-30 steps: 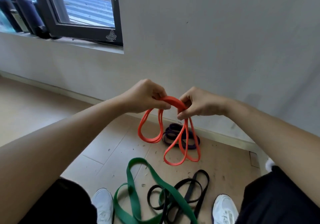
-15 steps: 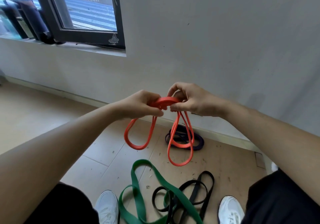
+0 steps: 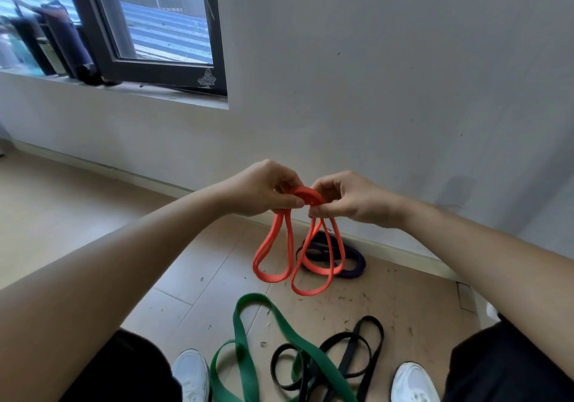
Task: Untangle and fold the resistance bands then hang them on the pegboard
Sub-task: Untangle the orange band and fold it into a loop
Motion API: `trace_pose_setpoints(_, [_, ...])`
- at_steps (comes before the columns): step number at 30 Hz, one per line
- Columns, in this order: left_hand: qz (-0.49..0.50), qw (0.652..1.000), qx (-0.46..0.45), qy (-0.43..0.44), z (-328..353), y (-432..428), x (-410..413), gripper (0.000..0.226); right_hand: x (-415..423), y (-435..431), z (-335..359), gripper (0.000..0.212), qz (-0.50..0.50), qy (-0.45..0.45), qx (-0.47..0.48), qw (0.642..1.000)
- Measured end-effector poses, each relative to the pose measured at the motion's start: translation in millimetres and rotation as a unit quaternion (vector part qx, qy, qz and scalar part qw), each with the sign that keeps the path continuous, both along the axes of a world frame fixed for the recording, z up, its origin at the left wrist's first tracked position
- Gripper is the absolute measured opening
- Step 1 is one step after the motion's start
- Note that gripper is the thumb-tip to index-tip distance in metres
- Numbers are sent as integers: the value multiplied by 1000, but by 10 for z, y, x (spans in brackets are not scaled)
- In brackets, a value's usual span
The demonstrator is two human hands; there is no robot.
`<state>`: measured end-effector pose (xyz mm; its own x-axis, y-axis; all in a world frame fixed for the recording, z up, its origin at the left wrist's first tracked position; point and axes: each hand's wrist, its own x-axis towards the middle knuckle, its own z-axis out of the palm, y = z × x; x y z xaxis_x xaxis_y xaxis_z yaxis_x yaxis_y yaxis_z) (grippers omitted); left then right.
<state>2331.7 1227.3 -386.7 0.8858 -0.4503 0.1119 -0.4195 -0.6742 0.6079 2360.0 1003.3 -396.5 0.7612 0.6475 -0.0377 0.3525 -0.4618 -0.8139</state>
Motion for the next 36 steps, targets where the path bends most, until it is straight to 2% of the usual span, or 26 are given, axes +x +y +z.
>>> trace_pose_setpoints(5, [20, 999, 34, 0, 29, -9, -35, 24, -26, 14, 30, 39, -48, -16, 67, 996])
trace_pose_setpoints(10, [-5, 999, 29, 11, 110, -11, -78, 17, -106, 65, 95, 40, -35, -47, 90, 994])
trace_pose_setpoints(13, [21, 999, -35, 21, 163, 9, -105, 14, -97, 27, 103, 41, -40, -13, 85, 996])
trace_pose_setpoints(15, [44, 995, -85, 34, 187, 16, -131, 16, -112, 22, 43, 49, -34, 10, 69, 997])
trace_pose_setpoints(18, [68, 984, -159, 51, 223, 3, -163, 17, -203, 123, -106, 67, -42, -16, 58, 997])
trace_pose_setpoints(21, [109, 960, -250, 66, 266, -22, -167, 20, -293, 382, -202, 77, -90, -59, 121, 987])
trace_pose_setpoints(23, [123, 947, -288, 74, 286, -25, -169, 21, -336, 565, -249, 72, -139, -74, 168, 973])
trace_pose_setpoints(25, [127, 938, -312, 79, 302, -13, -182, 24, -347, 662, -295, 52, -171, -77, 200, 962])
trace_pose_setpoints(27, [140, 923, -349, 79, 320, 16, -196, 25, -331, 656, -322, 29, -170, -74, 208, 960])
trace_pose_setpoints(29, [162, 904, -389, 77, 344, 85, -204, 24, -285, 589, -359, 21, -150, -63, 194, 967])
trace_pose_setpoints(33, [201, 884, -409, 105, 286, 342, -201, 23, -223, 434, -473, 24, -111, -60, 114, 986])
trace_pose_setpoints(36, [232, 883, -374, 162, 67, 480, -172, 24, -164, 271, -579, 40, -86, -59, 19, 994])
